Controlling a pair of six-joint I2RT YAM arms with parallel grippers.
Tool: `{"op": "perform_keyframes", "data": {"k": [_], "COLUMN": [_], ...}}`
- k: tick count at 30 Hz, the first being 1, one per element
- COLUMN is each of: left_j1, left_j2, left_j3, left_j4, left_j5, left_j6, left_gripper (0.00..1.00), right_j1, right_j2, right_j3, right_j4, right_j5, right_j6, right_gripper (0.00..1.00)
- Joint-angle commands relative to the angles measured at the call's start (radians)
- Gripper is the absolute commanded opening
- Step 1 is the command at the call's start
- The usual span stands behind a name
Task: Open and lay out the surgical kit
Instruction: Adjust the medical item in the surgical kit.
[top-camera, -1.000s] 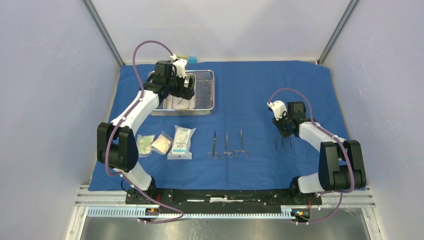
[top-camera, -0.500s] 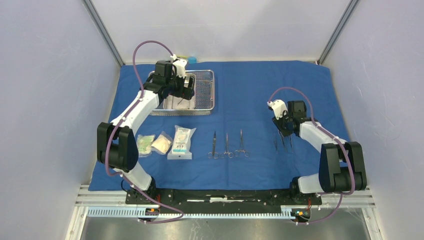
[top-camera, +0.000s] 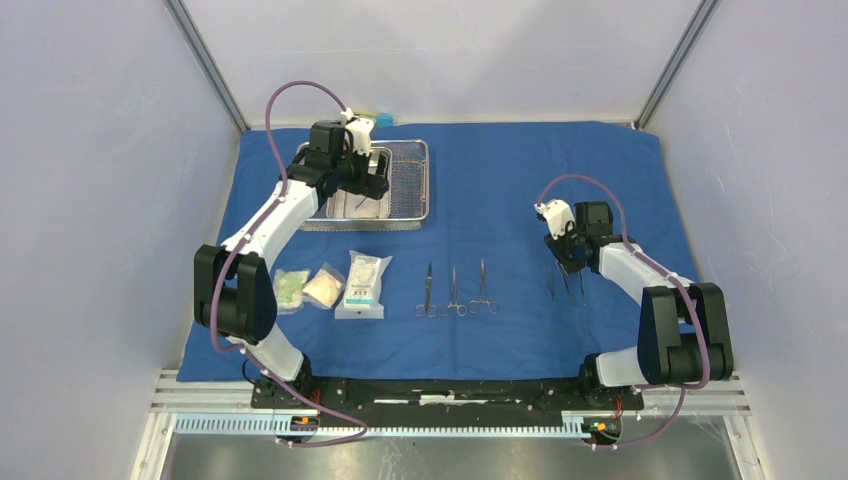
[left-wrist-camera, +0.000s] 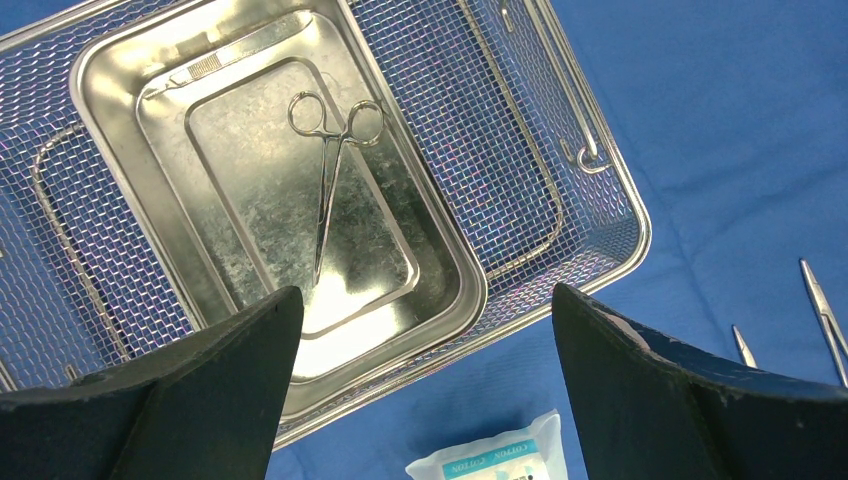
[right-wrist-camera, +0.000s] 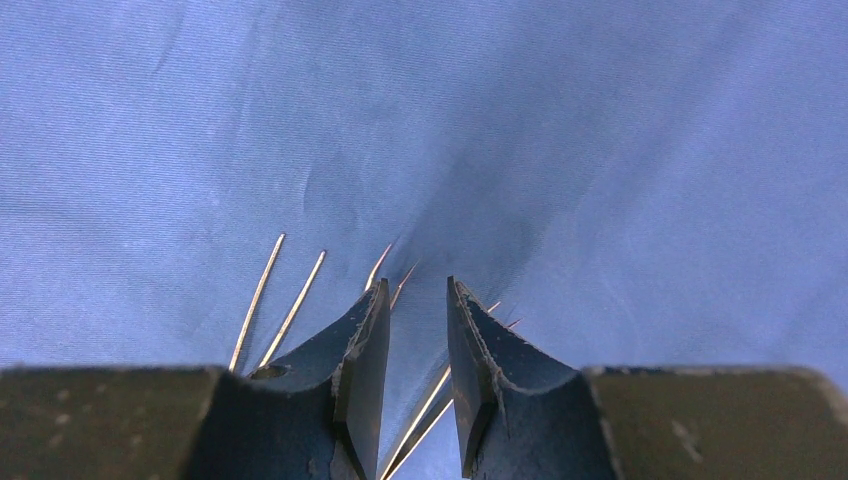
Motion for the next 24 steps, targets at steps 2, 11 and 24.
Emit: {"op": "perform_keyframes", "data": {"k": [2,11,24], "left_j1": [0.003,0.003,0.003], "left_j2": [-0.011,-0.011,-0.005], "left_j3": [0.045,0.041,0.041], "left_j4": [-0.003,-0.003,-0.004], "left_j5": [0.023,0.024,0.027], "left_j6": [-0.030,-0.027,-0.028], "left_gripper": [1.00,1.00,1.00], "right_j1": [0.002,0.002,0.003], "right_j2": [0.006,0.004,-0.021], "right_j3": [0.022,0.013,0.046], "right_j4": [0.023,0.026,0.000], "right_j5": [0.019,0.034,-0.005], "right_j6": [0.005,0.005,0.013], "right_gripper": [0.34,0.34,0.35]}}
